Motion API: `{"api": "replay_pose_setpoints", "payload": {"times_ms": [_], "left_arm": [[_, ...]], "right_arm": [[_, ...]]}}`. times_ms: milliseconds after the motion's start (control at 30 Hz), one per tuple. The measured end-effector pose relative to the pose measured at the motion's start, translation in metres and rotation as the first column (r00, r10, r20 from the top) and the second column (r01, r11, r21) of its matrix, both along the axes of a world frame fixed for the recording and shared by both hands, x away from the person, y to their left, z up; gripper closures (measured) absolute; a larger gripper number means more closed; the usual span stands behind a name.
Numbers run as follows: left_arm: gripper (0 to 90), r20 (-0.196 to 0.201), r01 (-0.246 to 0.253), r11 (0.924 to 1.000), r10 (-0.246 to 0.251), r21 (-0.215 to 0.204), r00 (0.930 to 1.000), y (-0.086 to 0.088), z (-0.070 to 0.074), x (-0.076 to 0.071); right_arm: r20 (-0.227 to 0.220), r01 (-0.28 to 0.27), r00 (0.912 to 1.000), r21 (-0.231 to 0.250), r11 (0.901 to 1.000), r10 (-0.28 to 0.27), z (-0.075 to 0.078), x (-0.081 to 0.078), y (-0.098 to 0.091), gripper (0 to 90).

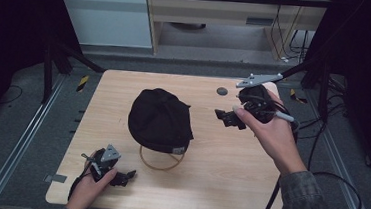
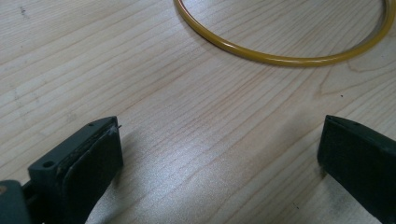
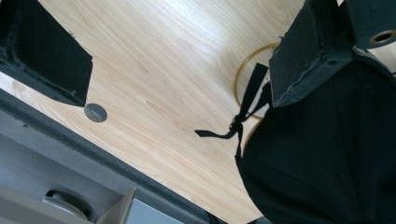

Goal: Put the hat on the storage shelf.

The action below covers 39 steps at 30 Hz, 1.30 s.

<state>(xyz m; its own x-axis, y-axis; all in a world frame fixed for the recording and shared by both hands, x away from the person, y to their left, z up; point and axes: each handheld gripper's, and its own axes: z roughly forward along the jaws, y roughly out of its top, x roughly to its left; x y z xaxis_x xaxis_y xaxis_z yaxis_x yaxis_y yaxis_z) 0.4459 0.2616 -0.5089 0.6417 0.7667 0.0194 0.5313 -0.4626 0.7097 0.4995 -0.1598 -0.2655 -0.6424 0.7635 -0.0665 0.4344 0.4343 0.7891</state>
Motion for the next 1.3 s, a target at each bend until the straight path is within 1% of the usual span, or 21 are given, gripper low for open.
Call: {"api": "replay_pose_setpoints", "payload": {"times_ms": [100, 233, 367, 500, 600, 633, 667, 733, 767, 800, 867, 933, 1100, 1133, 1167, 1300], "left_arm": [[0.0, 0.000, 0.000, 1.0000, 0.000, 0.000, 1.0000, 0.000, 0.000, 0.000], [0.0, 0.001, 0.003, 1.0000, -0.003, 0.000, 1.0000, 0.000, 0.000, 0.000], [0.0, -0.001, 0.005, 1.0000, -0.005, -0.002, 1.0000, -0.001, 0.000, -0.001], [0.0, -0.002, 0.004, 1.0000, -0.004, -0.004, 1.0000, -0.001, 0.000, -0.001], [0.0, -0.003, 0.008, 1.0000, -0.008, -0.001, 1.0000, -0.001, 0.000, -0.001], [0.0, -0.002, 0.008, 1.0000, -0.008, 0.002, 1.0000, -0.001, 0.000, -0.001], [0.0, -0.002, 0.008, 1.0000, -0.008, 0.002, 1.0000, -0.001, 0.000, -0.001], [0.0, -0.001, 0.008, 1.0000, -0.008, 0.001, 1.0000, -0.001, 0.000, -0.001], [0.0, -0.002, 0.009, 1.0000, -0.009, 0.001, 1.0000, -0.001, 0.000, -0.001], [0.0, -0.002, 0.008, 1.0000, -0.008, 0.000, 1.0000, -0.001, 0.000, -0.001], [0.0, -0.003, 0.009, 1.0000, -0.009, 0.000, 1.0000, -0.001, 0.000, -0.001], [0.0, -0.003, 0.009, 1.0000, -0.009, 0.000, 1.0000, -0.002, 0.000, -0.001], [0.0, -0.003, 0.009, 1.0000, -0.009, 0.000, 1.0000, -0.002, 0.000, -0.001], [0.0, -0.003, 0.009, 1.0000, -0.009, 0.000, 1.0000, -0.002, 0.000, -0.001], [0.0, -0.003, 0.009, 1.0000, -0.009, 0.000, 1.0000, -0.002, 0.000, -0.001], [0.0, -0.003, 0.009, 1.0000, -0.009, 0.000, 1.0000, -0.002, 0.000, -0.001]], "right_arm": [[-0.006, 0.011, 0.9999, -0.008, 0.9999, -0.011, -0.004, 0.000, -0.003, 9.3], [-0.012, 0.022, 0.9997, 0.008, 0.9997, -0.022, -0.011, -0.001, -0.008, 9.2], [-0.017, 0.037, 0.9992, -0.002, 0.9993, -0.037, -0.019, -0.002, -0.013, 8.7], [-0.019, 0.057, 0.9982, 0.009, 0.9983, -0.057, -0.029, -0.003, -0.021, 8.6], [-0.008, 0.076, 0.9971, 0.024, 0.9968, -0.076, -0.038, -0.005, -0.027, 8.7], [-0.003, 0.090, 0.9960, 0.035, 0.9953, -0.090, -0.044, -0.005, -0.030, 8.6], [-0.003, 0.090, 0.9960, 0.035, 0.9953, -0.090, -0.044, -0.005, -0.030, 8.6], [0.003, 0.100, 0.9950, 0.038, 0.9943, -0.100, -0.049, -0.006, -0.032, 8.6], [-0.003, 0.106, 0.9944, 0.036, 0.9937, -0.106, -0.055, -0.006, -0.034, 8.5], [-0.003, 0.106, 0.9944, 0.036, 0.9937, -0.106, -0.055, -0.006, -0.034, 8.5], [-0.002, 0.111, 0.9939, 0.029, 0.9934, -0.111, -0.061, -0.006, -0.035, 8.5], [-0.010, 0.114, 0.9934, 0.037, 0.9928, -0.114, -0.067, -0.006, -0.037, 8.5], [-0.021, 0.119, 0.9928, 0.038, 0.9922, -0.118, -0.081, -0.008, -0.040, 8.5], [-0.024, 0.119, 0.9927, 0.044, 0.9919, -0.118, -0.086, -0.009, -0.041, 8.5], [-0.024, 0.119, 0.9927, 0.044, 0.9919, -0.118, -0.086, -0.009, -0.041, 8.5], [-0.036, 0.126, 0.9916, 0.046, 0.9910, -0.124, -0.098, -0.011, -0.044, 8.5]]}}
